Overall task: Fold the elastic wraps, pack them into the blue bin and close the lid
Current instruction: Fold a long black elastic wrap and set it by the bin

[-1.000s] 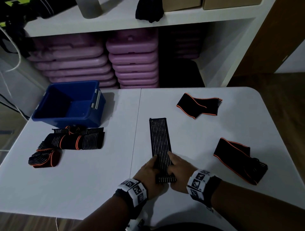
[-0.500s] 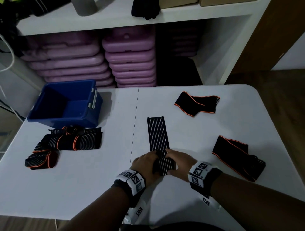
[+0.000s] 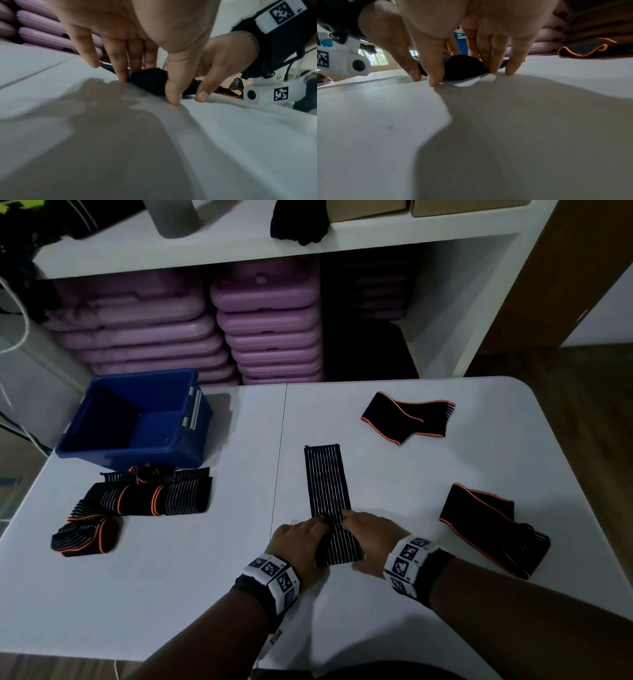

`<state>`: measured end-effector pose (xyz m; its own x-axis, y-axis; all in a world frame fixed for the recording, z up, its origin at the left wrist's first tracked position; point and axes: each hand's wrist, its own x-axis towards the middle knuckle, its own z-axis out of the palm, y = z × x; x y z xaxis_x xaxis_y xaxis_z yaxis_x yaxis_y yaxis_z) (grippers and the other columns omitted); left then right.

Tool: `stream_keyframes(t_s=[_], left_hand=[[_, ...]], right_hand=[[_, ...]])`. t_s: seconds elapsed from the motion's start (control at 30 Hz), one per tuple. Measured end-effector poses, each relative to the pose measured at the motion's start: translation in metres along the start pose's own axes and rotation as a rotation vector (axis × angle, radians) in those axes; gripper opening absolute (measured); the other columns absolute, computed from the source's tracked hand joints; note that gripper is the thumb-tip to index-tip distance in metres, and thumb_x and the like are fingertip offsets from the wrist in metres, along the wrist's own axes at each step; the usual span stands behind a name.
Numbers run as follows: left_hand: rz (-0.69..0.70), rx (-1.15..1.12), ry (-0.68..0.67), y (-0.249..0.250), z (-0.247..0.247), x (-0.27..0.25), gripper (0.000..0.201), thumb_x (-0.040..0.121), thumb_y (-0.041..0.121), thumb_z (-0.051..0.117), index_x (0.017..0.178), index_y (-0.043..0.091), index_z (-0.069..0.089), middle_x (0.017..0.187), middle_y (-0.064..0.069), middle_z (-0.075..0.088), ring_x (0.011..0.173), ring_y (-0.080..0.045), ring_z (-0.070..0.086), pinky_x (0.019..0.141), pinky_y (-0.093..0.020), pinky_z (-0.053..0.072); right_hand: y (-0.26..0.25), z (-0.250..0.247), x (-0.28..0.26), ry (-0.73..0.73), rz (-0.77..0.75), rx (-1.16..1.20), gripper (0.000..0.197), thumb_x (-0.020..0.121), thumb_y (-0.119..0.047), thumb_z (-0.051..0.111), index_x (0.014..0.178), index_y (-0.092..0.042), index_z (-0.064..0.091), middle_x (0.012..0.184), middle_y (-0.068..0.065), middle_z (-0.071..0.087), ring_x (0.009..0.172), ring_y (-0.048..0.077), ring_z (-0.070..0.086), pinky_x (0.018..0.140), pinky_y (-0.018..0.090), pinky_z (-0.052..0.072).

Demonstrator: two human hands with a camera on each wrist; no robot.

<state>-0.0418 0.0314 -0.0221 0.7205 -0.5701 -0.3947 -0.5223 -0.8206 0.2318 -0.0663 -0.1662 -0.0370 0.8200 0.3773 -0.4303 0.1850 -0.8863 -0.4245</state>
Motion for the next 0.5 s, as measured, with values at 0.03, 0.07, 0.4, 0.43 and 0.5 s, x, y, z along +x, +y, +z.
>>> stream_keyframes(t_s=[0.03, 0.07, 0.4, 0.43, 0.5], left_hand=[[-0.001, -0.006, 0.006, 0.001, 0.0, 0.001, 0.063, 0.082, 0.044, 0.06, 0.138, 0.027, 0.038, 0.155, 0.006, 0.03, 0.136, -0.015, 0.039, 0.11, -0.034, 0.026], [-0.002, -0.01, 0.007, 0.002, -0.001, 0.001, 0.063, 0.081, 0.045, 0.059, 0.138, 0.027, 0.039, 0.155, 0.006, 0.031, 0.135, -0.016, 0.04, 0.11, -0.033, 0.026], [-0.06, -0.174, 0.009, -0.003, -0.004, 0.004, 0.053, 0.085, 0.045, 0.043, 0.138, 0.036, 0.045, 0.15, 0.017, 0.036, 0.131, -0.01, 0.042, 0.108, -0.034, 0.027], [-0.071, -0.193, 0.006, -0.004, -0.005, 0.006, 0.051, 0.085, 0.044, 0.041, 0.135, 0.035, 0.047, 0.146, 0.017, 0.04, 0.127, -0.01, 0.045, 0.106, -0.034, 0.029], [-0.09, -0.217, 0.011, -0.004, -0.011, 0.011, 0.045, 0.086, 0.041, 0.04, 0.129, 0.032, 0.05, 0.133, 0.013, 0.05, 0.118, -0.014, 0.052, 0.102, -0.033, 0.033]], right_hand=[[0.0, 0.001, 0.001, 0.016, -0.002, 0.004, 0.069, 0.081, -0.031, 0.068, 0.139, -0.013, 0.037, 0.157, 0.006, 0.027, 0.137, 0.023, 0.038, 0.111, 0.038, 0.037], [0.0, 0.003, 0.002, 0.03, 0.001, 0.015, 0.065, 0.08, -0.03, 0.066, 0.137, -0.015, 0.039, 0.155, 0.005, 0.032, 0.135, 0.022, 0.041, 0.109, 0.038, 0.04], [0.005, -0.003, 0.008, 0.076, 0.023, 0.282, 0.038, 0.078, -0.048, 0.045, 0.103, -0.024, 0.062, 0.103, -0.008, 0.061, 0.093, 0.012, 0.061, 0.084, 0.036, 0.053], [0.005, -0.005, 0.008, 0.072, 0.035, 0.29, 0.038, 0.079, -0.047, 0.047, 0.103, -0.022, 0.063, 0.103, -0.007, 0.062, 0.092, 0.013, 0.061, 0.084, 0.037, 0.053], [0.004, -0.012, 0.011, 0.069, 0.075, 0.293, 0.033, 0.082, -0.042, 0.053, 0.104, -0.02, 0.063, 0.103, -0.003, 0.063, 0.093, 0.016, 0.062, 0.084, 0.039, 0.053]])
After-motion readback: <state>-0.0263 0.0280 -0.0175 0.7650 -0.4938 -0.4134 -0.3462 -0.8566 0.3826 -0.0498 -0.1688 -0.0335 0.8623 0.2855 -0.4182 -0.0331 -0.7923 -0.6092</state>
